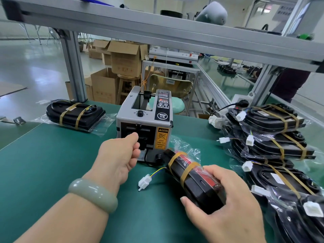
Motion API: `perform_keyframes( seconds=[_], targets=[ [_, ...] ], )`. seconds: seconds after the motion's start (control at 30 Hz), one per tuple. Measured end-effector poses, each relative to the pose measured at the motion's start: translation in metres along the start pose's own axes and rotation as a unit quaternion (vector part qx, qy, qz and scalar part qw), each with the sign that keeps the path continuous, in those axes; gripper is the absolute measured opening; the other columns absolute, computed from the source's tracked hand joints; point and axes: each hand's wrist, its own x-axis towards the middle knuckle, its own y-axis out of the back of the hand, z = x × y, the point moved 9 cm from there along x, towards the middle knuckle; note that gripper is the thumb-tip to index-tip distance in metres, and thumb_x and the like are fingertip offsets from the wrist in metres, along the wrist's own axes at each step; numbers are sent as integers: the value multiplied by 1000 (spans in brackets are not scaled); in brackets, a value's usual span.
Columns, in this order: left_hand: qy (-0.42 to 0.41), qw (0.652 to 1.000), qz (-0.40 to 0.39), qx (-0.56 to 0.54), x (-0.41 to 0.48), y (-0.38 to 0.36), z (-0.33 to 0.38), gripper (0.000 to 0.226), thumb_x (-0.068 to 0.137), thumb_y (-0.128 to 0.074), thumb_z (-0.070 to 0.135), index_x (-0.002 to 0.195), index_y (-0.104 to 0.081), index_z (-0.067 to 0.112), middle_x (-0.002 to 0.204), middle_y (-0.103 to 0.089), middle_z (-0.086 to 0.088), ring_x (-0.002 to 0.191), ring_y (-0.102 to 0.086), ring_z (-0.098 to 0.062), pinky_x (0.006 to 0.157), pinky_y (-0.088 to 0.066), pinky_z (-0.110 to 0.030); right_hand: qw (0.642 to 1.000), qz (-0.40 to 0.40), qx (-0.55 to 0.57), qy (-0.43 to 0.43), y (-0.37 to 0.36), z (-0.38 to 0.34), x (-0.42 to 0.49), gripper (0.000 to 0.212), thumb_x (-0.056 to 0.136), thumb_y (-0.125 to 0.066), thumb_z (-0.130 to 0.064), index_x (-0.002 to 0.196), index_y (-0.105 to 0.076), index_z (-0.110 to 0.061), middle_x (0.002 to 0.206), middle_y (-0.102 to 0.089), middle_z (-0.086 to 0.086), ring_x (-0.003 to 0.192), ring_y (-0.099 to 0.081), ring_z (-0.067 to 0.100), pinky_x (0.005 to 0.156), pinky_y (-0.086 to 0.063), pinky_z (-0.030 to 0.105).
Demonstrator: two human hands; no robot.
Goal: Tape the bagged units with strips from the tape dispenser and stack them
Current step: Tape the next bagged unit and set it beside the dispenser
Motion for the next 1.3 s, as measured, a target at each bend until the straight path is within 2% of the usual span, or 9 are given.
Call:
perform_keyframes(
  seconds=[0.17,0.5,0.77,0.87,1.0,1.13,1.2,1.23,1.3],
  targets=[
    [22,999,-1,-33,4,-6,-2,11,90,-61,19,80,-62,14,44,-62,7,33,-52,-1,32,-37,-12,1000,18,3,1,0,1,-4,57,41,-76,-44,95,-59,-36,89,-58,-24,80,-49,4,77,-32,1],
    [23,997,50,-58,10,-8,-5,13,88,-64,20,94,-64,9,65,-67,-1,33,-53,-1,33,-38,-11,999,46,22,1,-1,4,-10,56,47,-67,-54,100,-51,-43,95,-53,-25,82,-51,4,76,-36,4],
    [32,994,69,-80,11,-9,-8,10,87,-59,16,92,-64,9,65,-63,2,40,-53,-2,34,-37,-10,997,64,44,22,-1,2,-14,58,46,-70,-50,100,-55,-36,100,-55,-24,83,-52,5,78,-36,3],
    [42,995,20,-89,-4,-11,-7,14,89,-58,16,76,-59,12,54,-60,5,39,-51,-1,35,-37,-10,996,71,56,26,1,4,-16,57,47,-70,-49,100,-61,-31,101,-57,-24,88,-53,1,81,-35,1],
    [33,991,-119,-58,-47,-20,-7,22,91,-60,19,69,-59,16,50,-58,5,38,-49,-3,36,-39,-14,996,62,66,21,0,7,-17,57,46,-72,-48,98,-67,-24,101,-57,-23,91,-54,0,83,-34,0],
    [-11,969,-243,36,-92,-25,-17,20,69,-76,24,52,-65,22,59,-60,0,46,-51,-8,42,-41,-17,996,59,59,39,-1,5,-17,59,45,-77,-42,98,-69,-19,100,-62,-17,89,-56,6,83,-39,6],
    [-43,961,-258,89,-105,-24,-20,14,58,-75,36,55,-68,23,63,-65,-1,55,-56,-12,53,-45,-23,996,56,64,42,-2,3,-18,57,49,-74,-45,99,-69,-18,100,-64,-14,89,-57,8,80,-42,12],
    [-67,957,-256,116,-108,-23,-21,23,51,-72,47,59,-71,25,70,-68,2,65,-60,-12,64,-47,-26,996,55,64,42,-3,3,-18,56,49,-74,-44,99,-69,-19,100,-64,-14,89,-57,9,79,-44,15],
    [-124,945,-252,168,-114,-24,-18,37,43,-63,60,63,-74,31,96,-70,17,95,-61,7,86,-42,-25,996,59,58,44,-4,3,-20,56,50,-79,-41,100,-70,-18,101,-64,-14,89,-59,11,77,-46,20]
  ],
)
